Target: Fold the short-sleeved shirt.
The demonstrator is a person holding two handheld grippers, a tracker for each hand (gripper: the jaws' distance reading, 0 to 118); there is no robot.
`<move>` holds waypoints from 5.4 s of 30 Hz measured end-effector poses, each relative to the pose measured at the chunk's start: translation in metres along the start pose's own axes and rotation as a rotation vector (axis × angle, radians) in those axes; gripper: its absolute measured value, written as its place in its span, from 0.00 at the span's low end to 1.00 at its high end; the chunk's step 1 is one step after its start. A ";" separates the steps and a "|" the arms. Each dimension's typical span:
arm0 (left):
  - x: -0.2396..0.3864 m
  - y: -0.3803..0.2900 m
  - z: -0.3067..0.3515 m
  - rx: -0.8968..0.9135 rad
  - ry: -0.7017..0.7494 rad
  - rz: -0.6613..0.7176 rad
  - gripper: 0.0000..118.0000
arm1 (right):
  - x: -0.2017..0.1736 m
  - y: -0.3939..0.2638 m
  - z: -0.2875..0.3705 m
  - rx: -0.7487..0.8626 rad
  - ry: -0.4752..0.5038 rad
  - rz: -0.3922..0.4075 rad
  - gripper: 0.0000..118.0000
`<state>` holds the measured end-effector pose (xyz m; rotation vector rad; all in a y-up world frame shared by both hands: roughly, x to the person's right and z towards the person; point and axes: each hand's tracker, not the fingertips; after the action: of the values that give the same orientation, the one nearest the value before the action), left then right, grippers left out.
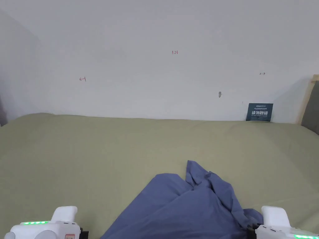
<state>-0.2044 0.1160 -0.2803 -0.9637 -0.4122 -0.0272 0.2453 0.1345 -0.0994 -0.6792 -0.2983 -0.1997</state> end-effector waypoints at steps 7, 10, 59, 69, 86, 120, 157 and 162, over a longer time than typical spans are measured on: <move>-0.003 -0.016 -0.033 -0.041 -0.018 -0.015 0.95 | -0.003 0.003 -0.012 -0.036 0.016 0.027 0.00; -0.002 -0.017 -0.037 -0.049 0.013 0.016 0.65 | -0.005 0.013 -0.021 -0.046 0.027 0.046 0.00; 0.011 0.111 0.035 0.180 -0.064 -0.016 0.03 | -0.020 0.288 -0.089 0.063 0.089 0.310 0.04; 0.034 0.243 0.049 0.294 0.015 -0.124 0.03 | -0.007 0.350 -0.061 0.236 0.019 0.235 0.04; 0.068 0.405 0.062 0.552 0.095 -0.134 0.03 | 0.004 0.451 -0.061 0.542 -0.055 0.244 0.04; 0.056 0.305 -0.002 0.443 0.074 -0.162 0.03 | 0.032 0.318 -0.091 0.366 -0.044 0.177 0.04; -0.004 0.007 -0.064 0.151 0.015 -0.011 0.03 | 0.071 -0.024 -0.060 0.006 -0.041 -0.199 0.05; -0.008 -0.006 -0.061 0.099 0.094 0.029 0.47 | 0.083 -0.033 -0.048 -0.069 -0.116 -0.209 0.46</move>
<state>-0.1928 0.0623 -0.3091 -0.8673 -0.3102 -0.0256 0.3237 0.0715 -0.0872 -0.7289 -0.4760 -0.3723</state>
